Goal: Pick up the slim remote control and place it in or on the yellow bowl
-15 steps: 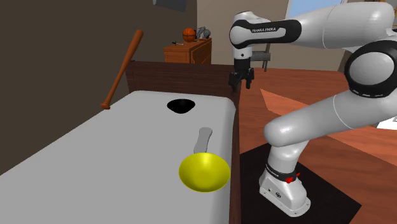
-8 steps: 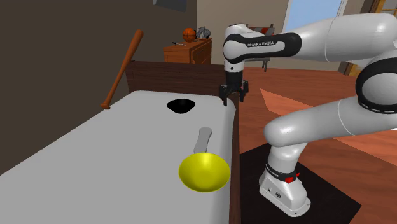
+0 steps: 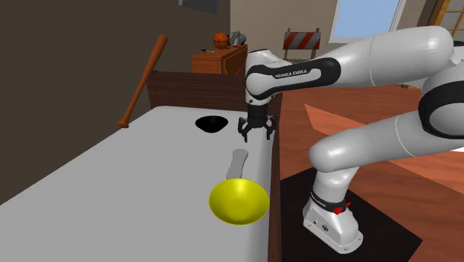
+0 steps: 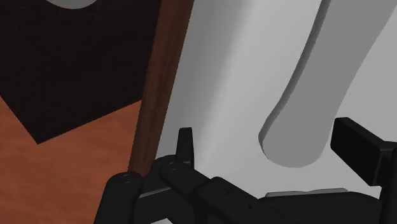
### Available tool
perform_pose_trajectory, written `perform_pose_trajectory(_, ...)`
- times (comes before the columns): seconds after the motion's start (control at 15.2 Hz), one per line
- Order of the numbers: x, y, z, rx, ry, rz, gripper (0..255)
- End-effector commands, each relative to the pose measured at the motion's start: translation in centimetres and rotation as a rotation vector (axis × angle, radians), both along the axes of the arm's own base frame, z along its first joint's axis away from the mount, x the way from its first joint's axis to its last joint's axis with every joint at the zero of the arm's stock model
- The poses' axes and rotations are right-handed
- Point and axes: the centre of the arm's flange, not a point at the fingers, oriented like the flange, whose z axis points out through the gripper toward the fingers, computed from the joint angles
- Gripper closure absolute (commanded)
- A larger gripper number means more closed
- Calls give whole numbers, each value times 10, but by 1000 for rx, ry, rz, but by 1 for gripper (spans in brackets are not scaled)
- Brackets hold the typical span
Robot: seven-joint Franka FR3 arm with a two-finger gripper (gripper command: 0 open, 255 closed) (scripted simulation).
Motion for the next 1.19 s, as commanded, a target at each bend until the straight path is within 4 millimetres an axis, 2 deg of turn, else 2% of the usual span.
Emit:
perform_pose_trajectory(0.0,1,20,-13,4,-10,-69,0)
perform_pose_trajectory(0.4,9,83,-56,10,-36,-255,0)
perform_pose_trajectory(0.86,9,82,-93,10,-36,-255,0)
perform_pose_trajectory(1.12,9,82,-96,10,-36,-255,0)
